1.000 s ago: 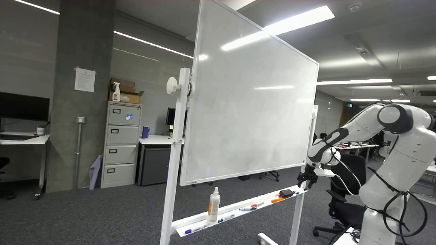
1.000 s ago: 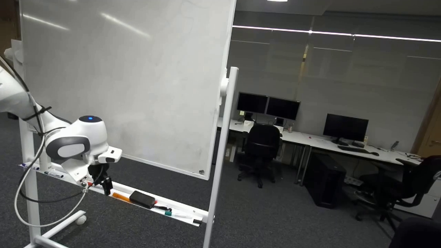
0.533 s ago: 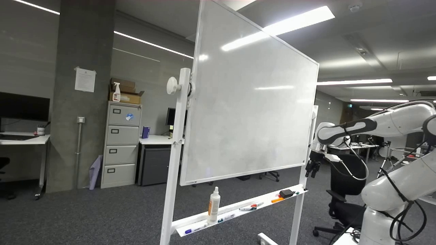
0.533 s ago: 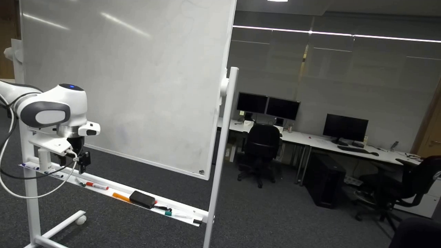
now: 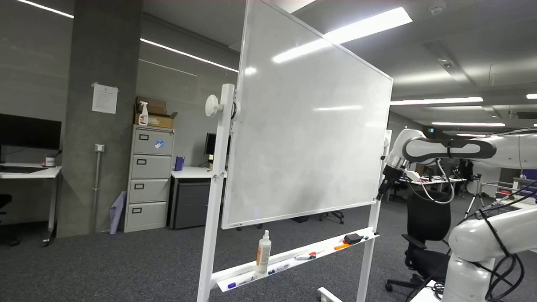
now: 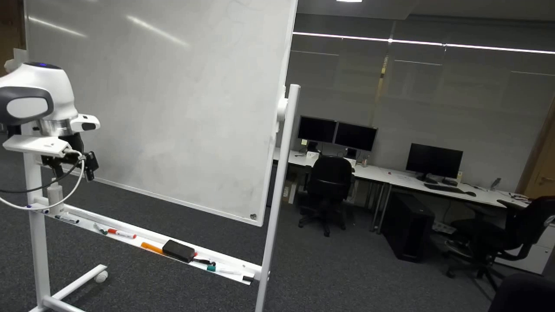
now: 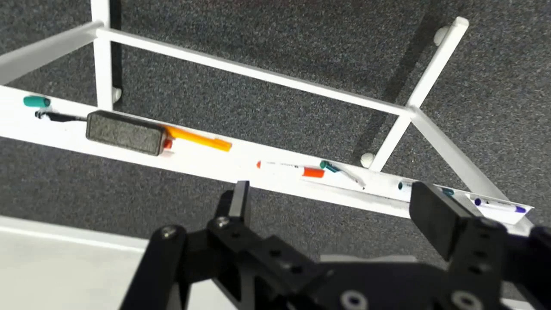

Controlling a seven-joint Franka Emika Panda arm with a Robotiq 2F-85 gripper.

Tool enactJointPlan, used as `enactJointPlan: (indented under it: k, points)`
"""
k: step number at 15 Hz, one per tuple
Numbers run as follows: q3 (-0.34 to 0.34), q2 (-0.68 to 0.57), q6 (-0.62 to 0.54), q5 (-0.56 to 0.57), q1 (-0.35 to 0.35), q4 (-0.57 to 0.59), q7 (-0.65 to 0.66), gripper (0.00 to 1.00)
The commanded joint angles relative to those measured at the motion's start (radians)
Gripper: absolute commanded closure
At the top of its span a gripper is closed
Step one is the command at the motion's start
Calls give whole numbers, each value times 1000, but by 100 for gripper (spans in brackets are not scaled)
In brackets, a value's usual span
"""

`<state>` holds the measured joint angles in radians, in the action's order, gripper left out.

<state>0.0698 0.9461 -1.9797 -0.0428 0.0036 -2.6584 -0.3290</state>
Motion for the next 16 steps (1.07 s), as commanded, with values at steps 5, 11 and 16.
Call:
enactJointPlan:
  k: [5, 11, 16]
  points:
    - [-71, 100, -153, 29, 53, 113, 62, 0]
    - [-98, 94, -316, -6, 55, 284, 187, 0]
    - [-110, 89, -567, -3, 68, 337, 226, 0]
